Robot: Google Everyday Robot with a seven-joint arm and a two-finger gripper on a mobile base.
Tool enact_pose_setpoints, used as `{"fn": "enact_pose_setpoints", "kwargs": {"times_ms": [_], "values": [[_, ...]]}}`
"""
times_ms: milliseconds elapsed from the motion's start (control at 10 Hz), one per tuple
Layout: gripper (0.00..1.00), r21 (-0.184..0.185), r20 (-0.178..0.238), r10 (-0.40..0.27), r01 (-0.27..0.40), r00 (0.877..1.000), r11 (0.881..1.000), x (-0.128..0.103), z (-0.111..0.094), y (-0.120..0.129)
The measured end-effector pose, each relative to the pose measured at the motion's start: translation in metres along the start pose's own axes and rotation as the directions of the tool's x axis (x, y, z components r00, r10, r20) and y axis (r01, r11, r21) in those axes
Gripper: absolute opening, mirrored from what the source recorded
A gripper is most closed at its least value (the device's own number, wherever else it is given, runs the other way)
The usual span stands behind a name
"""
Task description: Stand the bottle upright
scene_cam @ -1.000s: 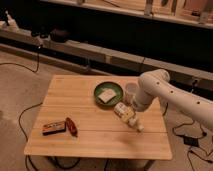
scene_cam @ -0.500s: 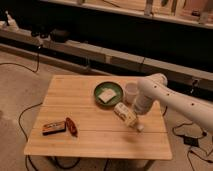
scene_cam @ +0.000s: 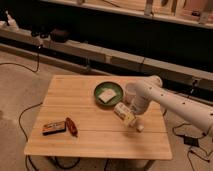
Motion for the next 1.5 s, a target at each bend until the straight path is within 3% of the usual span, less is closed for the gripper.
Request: {"fn": "enact_pose_setpoints", "kwargs": {"times_ms": [400, 900, 1000, 1300, 1500], "values": [[0.8, -0.03, 0.017, -0.018, 0.019, 1.0, 0.999, 0.013, 0.013, 0.014], [0.8, -0.049, 0.049, 0.012, -0.009, 0.999, 0.999, 0.03, 0.018, 0.004], [0.77, -0.048, 0.057, 0.017, -0.014, 0.998, 0.999, 0.031, 0.019, 0.001], [0.5, -0.039, 0.085, 0.028, -0.024, 0.996, 0.999, 0.032, 0.024, -0.007], [0.49, -0.034, 0.097, 0.026, -0.023, 0.995, 0.999, 0.032, 0.027, -0.012]]}}
